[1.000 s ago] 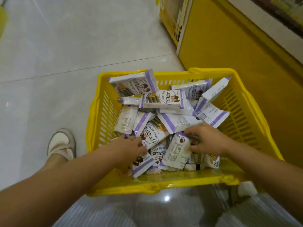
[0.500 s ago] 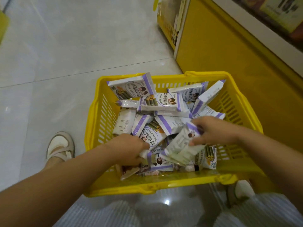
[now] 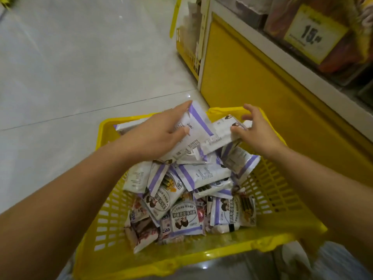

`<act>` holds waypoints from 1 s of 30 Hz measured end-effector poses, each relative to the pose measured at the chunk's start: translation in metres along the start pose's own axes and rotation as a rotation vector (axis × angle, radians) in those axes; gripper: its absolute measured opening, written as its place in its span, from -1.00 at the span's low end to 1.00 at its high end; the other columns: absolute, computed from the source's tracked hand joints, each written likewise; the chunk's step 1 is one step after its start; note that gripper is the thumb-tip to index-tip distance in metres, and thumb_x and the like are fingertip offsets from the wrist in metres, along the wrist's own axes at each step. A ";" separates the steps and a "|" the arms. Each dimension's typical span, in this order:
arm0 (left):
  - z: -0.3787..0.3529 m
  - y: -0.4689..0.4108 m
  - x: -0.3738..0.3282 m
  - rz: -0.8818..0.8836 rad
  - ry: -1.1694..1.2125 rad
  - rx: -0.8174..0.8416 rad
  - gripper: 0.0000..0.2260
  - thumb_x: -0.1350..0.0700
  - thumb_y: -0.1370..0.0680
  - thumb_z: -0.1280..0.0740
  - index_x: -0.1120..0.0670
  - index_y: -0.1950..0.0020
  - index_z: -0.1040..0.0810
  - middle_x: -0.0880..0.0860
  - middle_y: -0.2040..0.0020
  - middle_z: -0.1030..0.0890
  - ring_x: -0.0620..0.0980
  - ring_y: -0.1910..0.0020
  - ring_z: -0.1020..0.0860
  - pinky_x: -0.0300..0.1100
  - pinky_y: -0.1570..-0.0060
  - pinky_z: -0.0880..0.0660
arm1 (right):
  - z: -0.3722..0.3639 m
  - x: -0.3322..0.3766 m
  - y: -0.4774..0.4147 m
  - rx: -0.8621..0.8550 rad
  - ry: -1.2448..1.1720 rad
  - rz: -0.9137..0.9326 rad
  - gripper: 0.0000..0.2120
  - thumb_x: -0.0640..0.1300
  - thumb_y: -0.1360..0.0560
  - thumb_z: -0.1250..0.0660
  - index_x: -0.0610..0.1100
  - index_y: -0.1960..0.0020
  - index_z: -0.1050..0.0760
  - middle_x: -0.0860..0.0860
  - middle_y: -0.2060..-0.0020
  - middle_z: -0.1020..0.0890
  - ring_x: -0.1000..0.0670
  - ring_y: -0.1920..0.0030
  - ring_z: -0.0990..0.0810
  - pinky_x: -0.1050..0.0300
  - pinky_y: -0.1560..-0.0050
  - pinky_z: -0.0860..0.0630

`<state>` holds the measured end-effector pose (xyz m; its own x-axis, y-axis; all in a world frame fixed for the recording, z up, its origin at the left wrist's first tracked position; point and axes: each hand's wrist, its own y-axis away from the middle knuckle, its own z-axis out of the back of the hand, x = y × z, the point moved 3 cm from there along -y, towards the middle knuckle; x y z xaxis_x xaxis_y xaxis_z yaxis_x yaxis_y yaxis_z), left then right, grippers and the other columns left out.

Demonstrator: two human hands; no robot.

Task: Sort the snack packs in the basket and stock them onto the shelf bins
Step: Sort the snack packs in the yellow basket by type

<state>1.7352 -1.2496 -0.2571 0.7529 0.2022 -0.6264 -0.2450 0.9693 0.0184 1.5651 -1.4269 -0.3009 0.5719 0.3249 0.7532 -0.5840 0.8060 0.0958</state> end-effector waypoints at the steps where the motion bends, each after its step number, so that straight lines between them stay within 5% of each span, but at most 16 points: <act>1: -0.005 -0.005 -0.002 -0.025 -0.048 -0.022 -0.49 0.01 -0.64 -0.15 -0.08 -0.57 -0.08 -0.04 -0.31 -0.42 -0.05 -0.31 -0.39 -0.16 -0.29 -0.31 | -0.005 -0.004 0.001 -0.047 -0.016 0.006 -0.43 -0.09 -0.52 -0.37 -0.07 -0.45 -0.21 -0.09 -0.32 -0.39 -0.12 -0.25 -0.47 0.03 -0.11 -0.44; 4: -0.018 -0.025 -0.003 -0.076 -0.126 -0.139 -0.49 0.01 -0.65 -0.14 -0.08 -0.57 -0.05 0.02 -0.14 -0.38 0.06 -0.13 -0.44 0.01 -0.16 -0.40 | -0.012 -0.009 0.001 -0.093 0.087 0.122 -0.63 -0.09 -0.49 -0.40 -0.09 -0.26 -0.44 -0.07 -0.23 -0.44 -0.07 -0.24 -0.45 0.03 -0.17 -0.45; 9: -0.046 -0.045 0.005 -0.056 -0.590 -0.331 -0.52 0.08 -0.61 -0.25 -0.03 -0.52 -0.24 0.12 -0.44 -0.31 0.19 -0.30 -0.40 0.10 -0.32 -0.25 | -0.011 -0.022 0.010 0.015 0.265 0.240 -0.51 -0.10 -0.43 -0.47 -0.05 -0.33 -0.46 -0.05 -0.28 -0.42 0.01 -0.29 -0.38 0.28 -0.24 -0.24; 14: -0.076 -0.029 0.011 -0.215 -0.657 -0.144 -0.52 -0.17 -0.56 -0.22 -0.05 -0.45 -0.36 0.09 -0.51 -0.27 0.14 -0.48 -0.23 0.27 -0.43 0.10 | -0.004 -0.030 0.034 -0.153 0.191 0.436 -0.91 -0.13 -0.44 -0.42 -0.04 0.11 -0.51 0.05 0.14 -0.51 0.21 0.16 -0.44 0.44 0.14 -0.34; 17: -0.083 -0.010 0.016 -0.239 -0.686 -0.070 -0.49 -0.11 -0.55 -0.29 -0.02 -0.47 -0.35 0.14 -0.55 -0.17 0.18 -0.52 -0.16 0.31 -0.43 0.08 | -0.015 -0.045 0.045 0.142 0.282 0.336 -0.88 -0.03 -0.45 -0.34 -0.01 0.24 -0.48 0.12 0.32 -0.55 0.18 0.27 -0.51 0.24 0.25 -0.47; 21: -0.077 0.014 0.007 -0.413 -0.603 -0.184 -0.69 0.19 -0.44 -0.46 0.14 -0.17 -0.61 0.21 -0.26 -0.55 0.21 -0.20 -0.55 0.23 -0.27 -0.35 | -0.042 -0.074 0.059 0.718 0.636 0.064 -0.87 0.00 -0.49 -0.37 0.00 0.00 -0.58 0.06 0.08 -0.64 0.10 0.09 -0.59 0.17 0.05 -0.57; 26: -0.100 0.050 0.009 -0.668 -0.549 0.027 -0.75 0.22 -0.31 -0.56 0.12 0.04 -0.66 0.08 0.10 -0.66 0.06 0.19 -0.63 -0.08 0.12 -0.55 | -0.059 -0.093 0.065 0.889 0.839 -0.012 -0.53 0.01 -0.53 -0.31 -0.05 -0.40 -0.36 -0.06 -0.26 -0.51 -0.05 -0.19 -0.52 0.08 -0.15 -0.52; 28: -0.119 0.062 0.019 -0.645 -0.547 0.197 -0.76 0.22 -0.40 -0.48 0.12 -0.04 -0.62 0.06 0.05 -0.63 0.03 0.18 -0.60 -0.09 0.18 -0.58 | -0.063 -0.103 0.068 0.932 0.826 -0.110 -0.38 -0.03 -0.50 -0.34 -0.05 -0.49 -0.20 -0.07 -0.31 -0.46 -0.08 -0.24 -0.48 0.10 -0.17 -0.50; 30: -0.144 0.074 0.038 -0.574 -0.642 0.455 -0.73 0.23 -0.52 -0.31 0.08 -0.21 -0.51 0.06 -0.12 -0.56 0.06 0.03 -0.57 -0.02 0.02 -0.54 | -0.065 -0.110 0.069 0.958 0.825 -0.156 -0.28 -0.05 -0.48 -0.38 -0.04 -0.53 -0.09 -0.07 -0.35 -0.42 -0.10 -0.29 -0.44 0.09 -0.21 -0.45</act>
<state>1.6579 -1.1903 -0.3921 0.9071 -0.4105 -0.0925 0.4207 0.8785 0.2265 1.4995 -1.3744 -0.4193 0.6574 0.7471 0.0984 -0.4625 0.2969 0.8354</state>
